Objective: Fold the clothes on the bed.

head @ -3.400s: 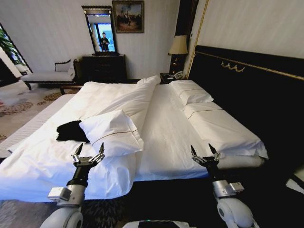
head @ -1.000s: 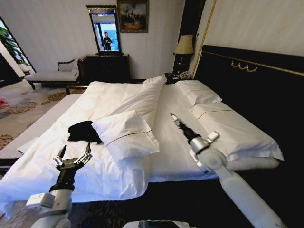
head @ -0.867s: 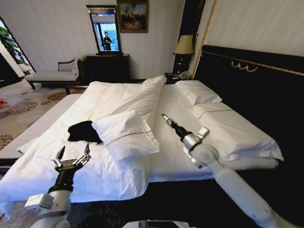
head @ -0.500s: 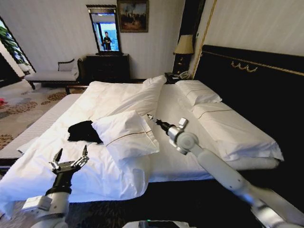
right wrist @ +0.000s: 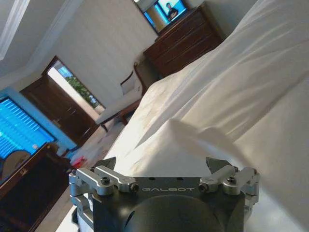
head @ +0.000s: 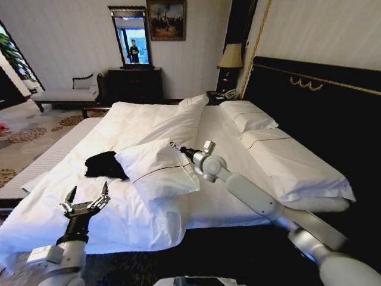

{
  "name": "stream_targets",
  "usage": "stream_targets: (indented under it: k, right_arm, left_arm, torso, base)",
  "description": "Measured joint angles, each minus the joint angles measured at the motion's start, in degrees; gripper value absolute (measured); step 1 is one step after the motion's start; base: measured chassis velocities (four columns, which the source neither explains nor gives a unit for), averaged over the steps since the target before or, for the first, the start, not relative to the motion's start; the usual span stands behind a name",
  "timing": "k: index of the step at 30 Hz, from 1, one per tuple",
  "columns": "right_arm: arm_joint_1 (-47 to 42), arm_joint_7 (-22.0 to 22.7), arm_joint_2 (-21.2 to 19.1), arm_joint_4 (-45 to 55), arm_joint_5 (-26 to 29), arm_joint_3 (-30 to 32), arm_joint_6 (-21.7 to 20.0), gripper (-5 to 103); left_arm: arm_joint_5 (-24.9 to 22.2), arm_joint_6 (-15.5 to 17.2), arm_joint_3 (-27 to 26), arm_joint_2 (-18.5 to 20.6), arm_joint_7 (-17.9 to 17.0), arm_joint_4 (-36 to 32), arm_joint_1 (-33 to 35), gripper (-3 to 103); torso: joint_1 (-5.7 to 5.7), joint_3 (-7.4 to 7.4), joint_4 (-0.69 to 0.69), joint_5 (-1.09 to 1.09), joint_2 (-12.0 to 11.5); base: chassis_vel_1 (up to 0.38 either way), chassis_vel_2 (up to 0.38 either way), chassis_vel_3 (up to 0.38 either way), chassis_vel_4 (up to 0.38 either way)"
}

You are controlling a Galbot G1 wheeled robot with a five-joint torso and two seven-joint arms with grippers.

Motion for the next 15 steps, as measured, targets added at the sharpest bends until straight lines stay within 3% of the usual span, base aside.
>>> stream_targets:
  k: [3,15]
  right_arm:
    - [1.2,0.1,3.1,-2.0,-0.3,-2.3,-0.1,100]
    - [4.2,0.1,9.0,-7.0,-2.1,-6.6,-0.1,100]
  left_arm:
    - [-0.1,0.0,0.0,0.1,0.0,0.0,-0.1,100]
    - [-0.8,0.1,-0.4,0.4,-0.2,0.0,-0.3,100]
  torso:
    - [0.0,0.0,0.01,0.0,0.0]
    - [0.0,0.0,0.0,0.0,0.0]
  base:
    - [0.0,0.0,0.0,0.0]
    - [0.0,0.0,0.0,0.0]
